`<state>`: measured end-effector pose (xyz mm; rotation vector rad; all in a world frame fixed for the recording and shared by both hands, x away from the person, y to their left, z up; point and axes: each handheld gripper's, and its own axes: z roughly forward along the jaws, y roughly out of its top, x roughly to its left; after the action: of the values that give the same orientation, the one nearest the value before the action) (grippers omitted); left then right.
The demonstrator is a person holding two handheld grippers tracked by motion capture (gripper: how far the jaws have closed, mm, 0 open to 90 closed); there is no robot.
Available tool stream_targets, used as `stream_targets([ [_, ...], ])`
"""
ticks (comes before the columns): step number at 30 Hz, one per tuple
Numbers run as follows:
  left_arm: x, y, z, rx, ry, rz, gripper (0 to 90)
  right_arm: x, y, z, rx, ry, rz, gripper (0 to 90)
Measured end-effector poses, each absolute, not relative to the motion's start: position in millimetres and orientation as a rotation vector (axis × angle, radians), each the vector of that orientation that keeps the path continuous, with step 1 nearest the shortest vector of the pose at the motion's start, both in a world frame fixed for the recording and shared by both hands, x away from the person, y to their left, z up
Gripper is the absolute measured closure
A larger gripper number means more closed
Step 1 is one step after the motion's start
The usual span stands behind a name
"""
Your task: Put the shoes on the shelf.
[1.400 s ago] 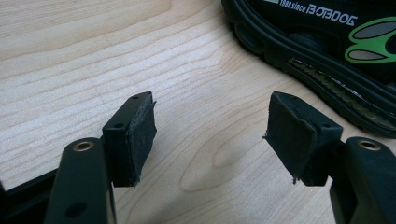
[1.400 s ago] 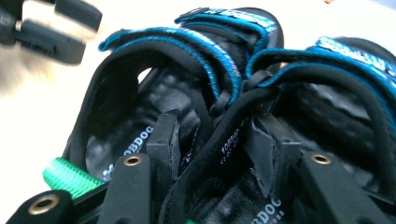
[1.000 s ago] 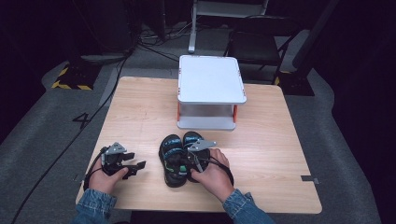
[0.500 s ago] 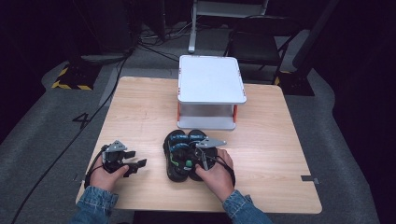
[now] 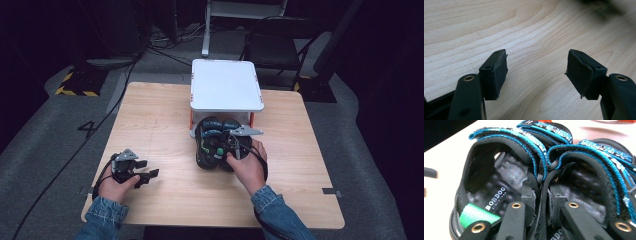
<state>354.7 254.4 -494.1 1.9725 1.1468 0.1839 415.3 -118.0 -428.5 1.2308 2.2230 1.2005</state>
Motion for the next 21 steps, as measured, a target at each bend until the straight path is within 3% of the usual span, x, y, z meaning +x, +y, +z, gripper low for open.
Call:
stream_targets([
  [21,352.2,258.5,-498.9,1.983,1.161,0.181,33.3,496.4,-113.6,-456.8,1.127,2.147,1.130,78.5],
])
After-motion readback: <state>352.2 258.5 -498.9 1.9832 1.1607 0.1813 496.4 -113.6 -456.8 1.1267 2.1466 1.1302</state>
